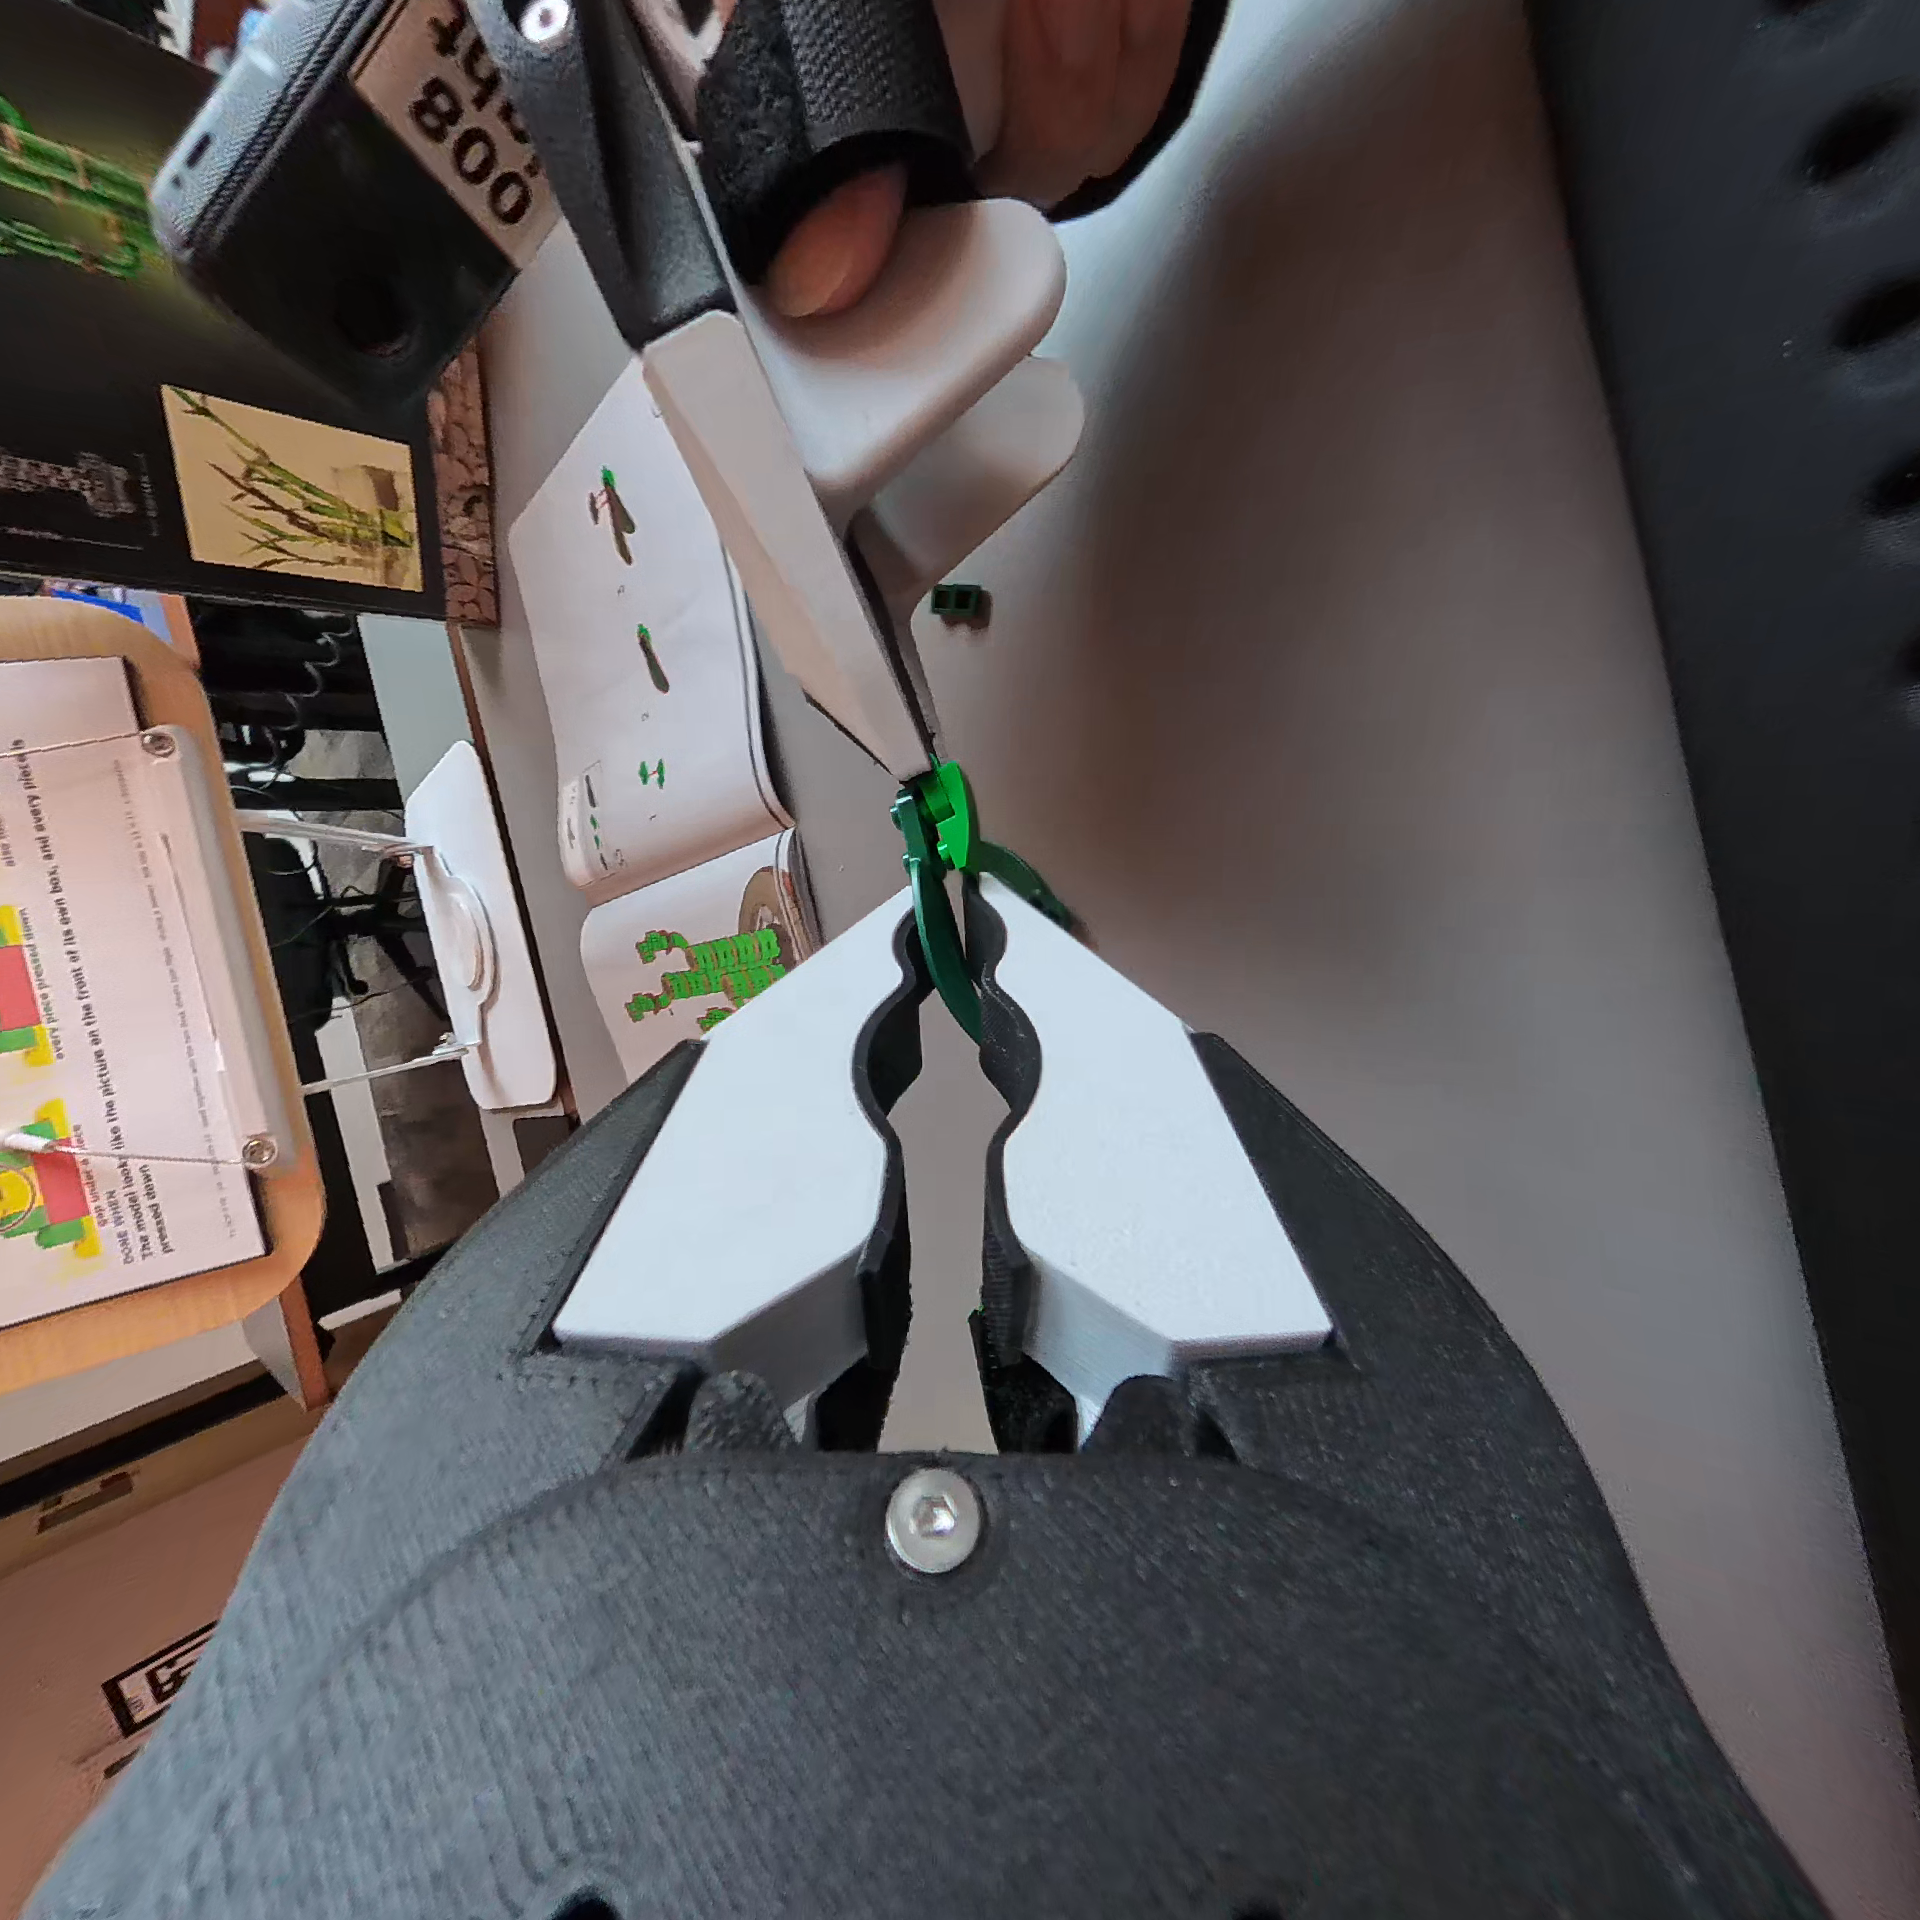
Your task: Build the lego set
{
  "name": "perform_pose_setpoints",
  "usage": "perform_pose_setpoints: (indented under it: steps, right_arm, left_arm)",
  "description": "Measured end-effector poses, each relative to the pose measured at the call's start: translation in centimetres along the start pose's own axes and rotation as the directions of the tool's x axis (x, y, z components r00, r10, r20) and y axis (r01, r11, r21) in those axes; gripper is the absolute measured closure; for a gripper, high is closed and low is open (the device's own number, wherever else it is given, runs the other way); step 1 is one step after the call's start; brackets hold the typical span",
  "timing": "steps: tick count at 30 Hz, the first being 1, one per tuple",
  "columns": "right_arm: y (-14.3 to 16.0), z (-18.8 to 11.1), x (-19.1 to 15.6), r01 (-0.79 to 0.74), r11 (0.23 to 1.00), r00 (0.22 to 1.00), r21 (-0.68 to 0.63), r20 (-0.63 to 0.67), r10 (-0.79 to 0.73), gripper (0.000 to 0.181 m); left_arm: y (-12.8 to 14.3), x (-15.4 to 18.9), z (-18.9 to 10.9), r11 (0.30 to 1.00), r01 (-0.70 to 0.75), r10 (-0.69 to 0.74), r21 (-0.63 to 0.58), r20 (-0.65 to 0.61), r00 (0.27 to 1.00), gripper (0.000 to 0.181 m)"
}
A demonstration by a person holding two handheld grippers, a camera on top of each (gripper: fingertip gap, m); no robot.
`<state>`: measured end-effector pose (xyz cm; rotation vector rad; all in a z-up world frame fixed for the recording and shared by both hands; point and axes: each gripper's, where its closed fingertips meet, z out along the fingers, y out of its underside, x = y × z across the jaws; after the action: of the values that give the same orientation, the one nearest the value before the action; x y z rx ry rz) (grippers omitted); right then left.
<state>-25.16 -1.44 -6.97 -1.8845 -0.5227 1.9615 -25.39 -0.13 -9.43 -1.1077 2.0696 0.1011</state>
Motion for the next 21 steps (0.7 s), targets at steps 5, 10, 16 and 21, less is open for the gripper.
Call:
perform_pose_setpoints:
  steps: [5,10,16,21]
  right_arm:
    - [-0.9,0.5,-0.3,0.048,0.997,0.999,0.065,-0.009,-0.048,0.176]
    - [-1.7,0.8,-0.5,0.118,0.985,0.993,0.123,-0.047,-0.113,0.176]
    - [-2.4,1.1,-0.4,0.198,0.967,0.976,0.16,-0.126,-0.179,0.176]
    - [-2.5,1.2,-0.3,0.2,0.966,0.975,0.165,-0.131,-0.18,0.176]
  left_arm:
    - [0.5,-0.8,-0.5,0.998,0.059,-0.059,0.009,0.026,0.998,0.181]
    - [1.0,-1.5,-0.9,0.993,0.113,-0.114,0.017,0.053,0.992,0.181]
    - [1.6,-2.0,-0.9,0.99,0.137,-0.138,0.008,0.101,0.985,0.181]
    - [1.5,-1.7,-0.8,0.995,0.096,-0.096,0.002,0.114,0.989,0.178]
